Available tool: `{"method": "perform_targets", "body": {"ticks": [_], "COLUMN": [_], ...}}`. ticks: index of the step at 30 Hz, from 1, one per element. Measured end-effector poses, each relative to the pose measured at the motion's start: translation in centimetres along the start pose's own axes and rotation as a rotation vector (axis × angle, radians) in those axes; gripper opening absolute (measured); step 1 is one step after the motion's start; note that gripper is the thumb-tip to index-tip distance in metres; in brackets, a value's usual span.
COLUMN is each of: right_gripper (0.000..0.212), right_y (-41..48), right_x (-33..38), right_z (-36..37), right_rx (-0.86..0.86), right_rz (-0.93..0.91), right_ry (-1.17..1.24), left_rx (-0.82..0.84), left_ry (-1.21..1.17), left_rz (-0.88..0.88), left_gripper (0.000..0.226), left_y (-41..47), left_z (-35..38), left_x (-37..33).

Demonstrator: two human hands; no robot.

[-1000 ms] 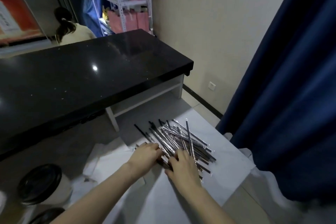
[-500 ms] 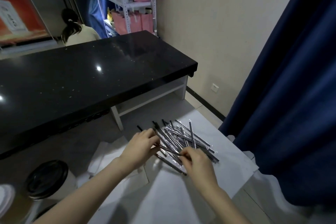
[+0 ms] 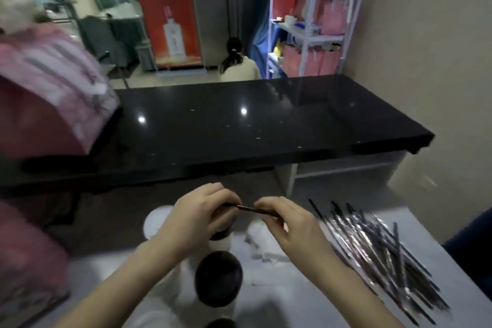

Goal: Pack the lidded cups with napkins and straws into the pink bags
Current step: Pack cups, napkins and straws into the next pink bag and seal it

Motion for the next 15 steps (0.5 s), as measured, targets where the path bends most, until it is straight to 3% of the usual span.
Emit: {"method": "perform_targets", "body": {"ticks": [4,7,11,12,15], "right_gripper": [0.017,0.017,0.019,0.022,0.025], "right_y": [5.3,7.3,7.7,7.8,8.4], "right_x": [10.6,18.3,28.5,31.8,32.4], "right_z": [7.1,12.8,20.7,23.8,26.1], "right_rx": [0.036,0.081,0.204,0.257,0.32], "right_rz": [-0.308,-0.482,-0.669,-0.709,-0.652], "right_ry": [-0.099,0.015,0.13,0.159,0.154], "left_rx": [-0.162,-0.244,-0.351,-0.378,-0.453], "left_ry": [0.142,0.227,0.261,0.286,0.256], "left_rz": [-0.217,-0.361,-0.547,-0.609,-0.638], "left_gripper": [0.013,0.006,0.014,0.016,0.023], "left_y": [-7.9,-14.6,-23.7,-27.2,-29.8], "left_z": [-10.1,-16.6,-24.6,-27.5,-29.0], "left_x": [6.3,9.8,14.4,15.8,17.7]}}
Point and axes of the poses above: each hand's wrist, its own y-axis towards the middle knuckle, its own z-axis out of the palm, x = y × z, the point moved 8 cm from there along y, towards the middle knuckle, and after that the axes turned 5 degrees about y, right-handed, at the moved point
